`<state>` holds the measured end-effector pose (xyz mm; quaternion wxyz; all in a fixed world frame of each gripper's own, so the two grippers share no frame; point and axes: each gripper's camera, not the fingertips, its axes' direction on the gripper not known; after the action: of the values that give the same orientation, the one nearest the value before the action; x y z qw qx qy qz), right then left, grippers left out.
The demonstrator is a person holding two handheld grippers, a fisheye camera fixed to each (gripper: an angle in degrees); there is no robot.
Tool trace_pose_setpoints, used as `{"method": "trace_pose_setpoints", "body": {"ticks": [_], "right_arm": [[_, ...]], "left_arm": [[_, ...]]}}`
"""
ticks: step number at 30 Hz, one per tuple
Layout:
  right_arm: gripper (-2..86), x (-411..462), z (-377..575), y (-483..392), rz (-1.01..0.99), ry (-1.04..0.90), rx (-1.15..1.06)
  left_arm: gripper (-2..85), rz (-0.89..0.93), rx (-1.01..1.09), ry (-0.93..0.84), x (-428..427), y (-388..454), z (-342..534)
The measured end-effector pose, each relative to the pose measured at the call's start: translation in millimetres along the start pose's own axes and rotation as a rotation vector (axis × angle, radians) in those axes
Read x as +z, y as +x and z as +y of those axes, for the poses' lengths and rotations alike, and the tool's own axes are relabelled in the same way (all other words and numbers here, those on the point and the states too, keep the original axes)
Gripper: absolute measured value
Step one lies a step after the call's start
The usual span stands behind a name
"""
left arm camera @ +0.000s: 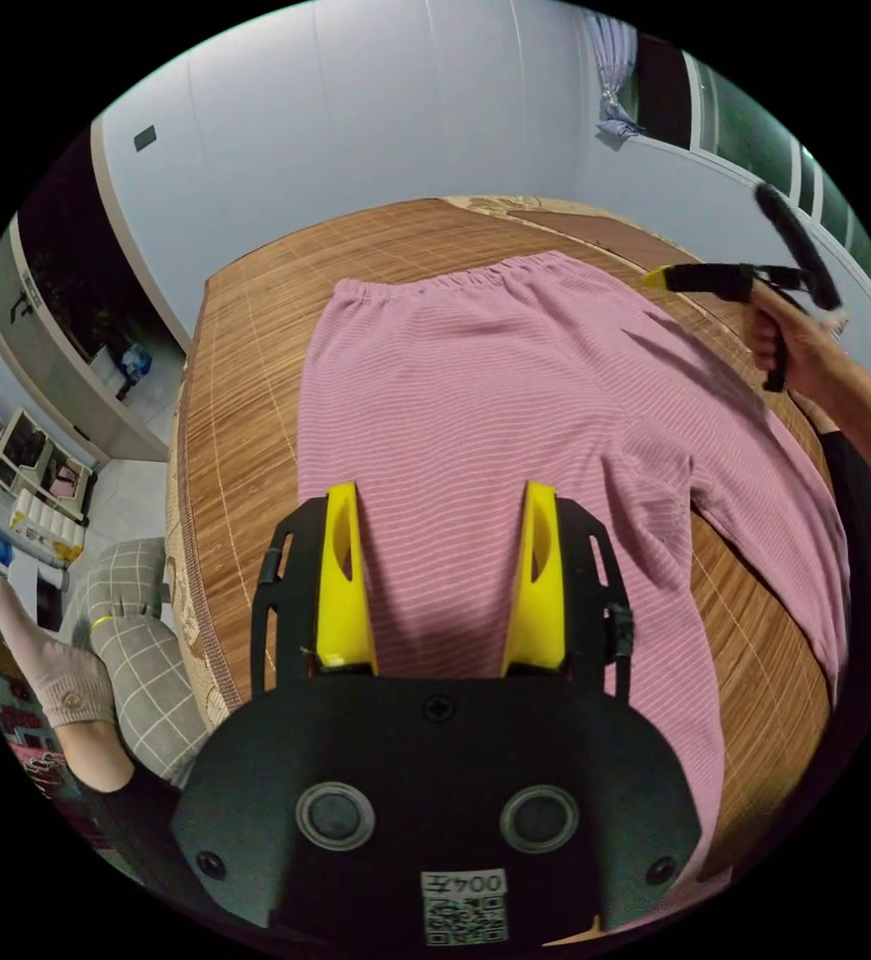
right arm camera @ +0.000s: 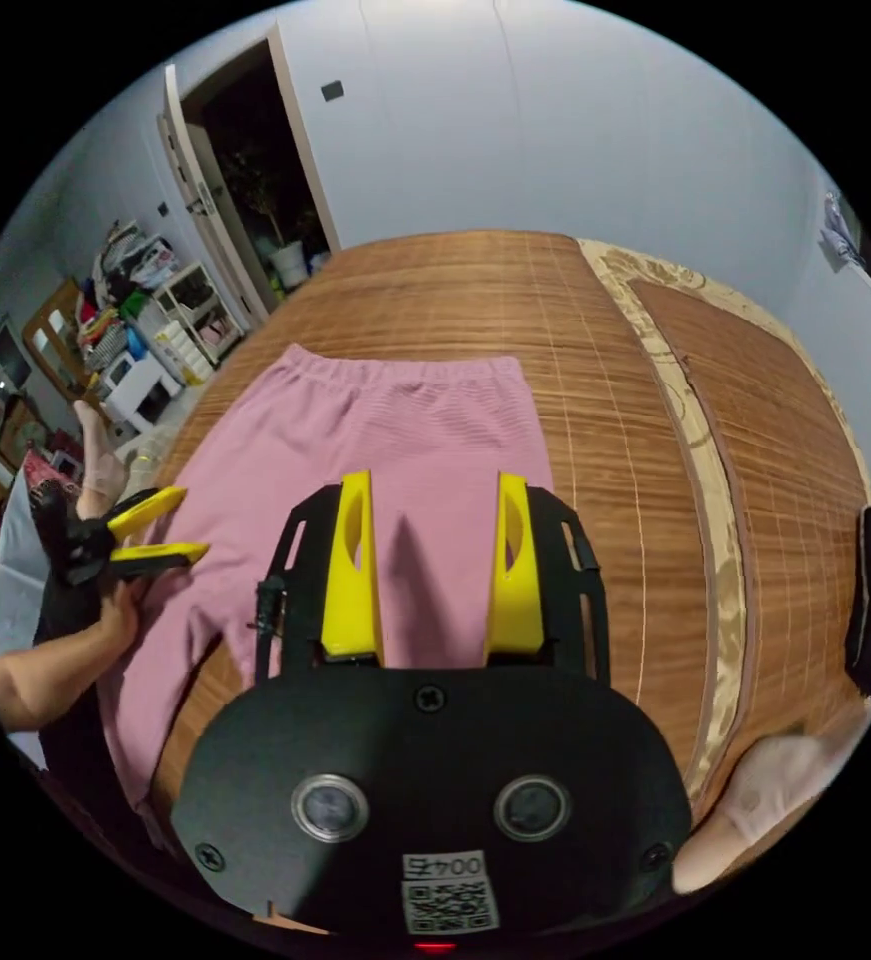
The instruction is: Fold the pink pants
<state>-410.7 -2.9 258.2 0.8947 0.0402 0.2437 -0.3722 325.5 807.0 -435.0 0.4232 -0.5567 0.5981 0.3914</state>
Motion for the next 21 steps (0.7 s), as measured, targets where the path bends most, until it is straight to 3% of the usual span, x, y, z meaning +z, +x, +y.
{"method": "trace_pose_setpoints", "body": {"ticks": [8, 10, 15, 21], "right_arm": [[14.6, -106.6, 175.7, -60.1, -0.010, -0.046, 0.077], [14.4, -117.4, 198.5, -68.2, 0.001, -0.039, 0.118], [13.5, -105.3, 190.3, -75.1, 0.024, -0.041, 0.150], [12.7, -51.9, 171.9, -84.4, 0.098, -0.081, 0.124]], "left_arm": [[20.7, 0.051, -0.001, -0.129, -1.1, -13.5, -15.1], [18.1, 0.144, -0.017, -0.177, -19.9, -17.8, -20.5], [15.5, 0.290, -0.130, 0.032, -79.9, -19.3, 21.7], [14.5, 0.152, -0.113, -0.097, -43.5, -0.9, 66.5]]}}
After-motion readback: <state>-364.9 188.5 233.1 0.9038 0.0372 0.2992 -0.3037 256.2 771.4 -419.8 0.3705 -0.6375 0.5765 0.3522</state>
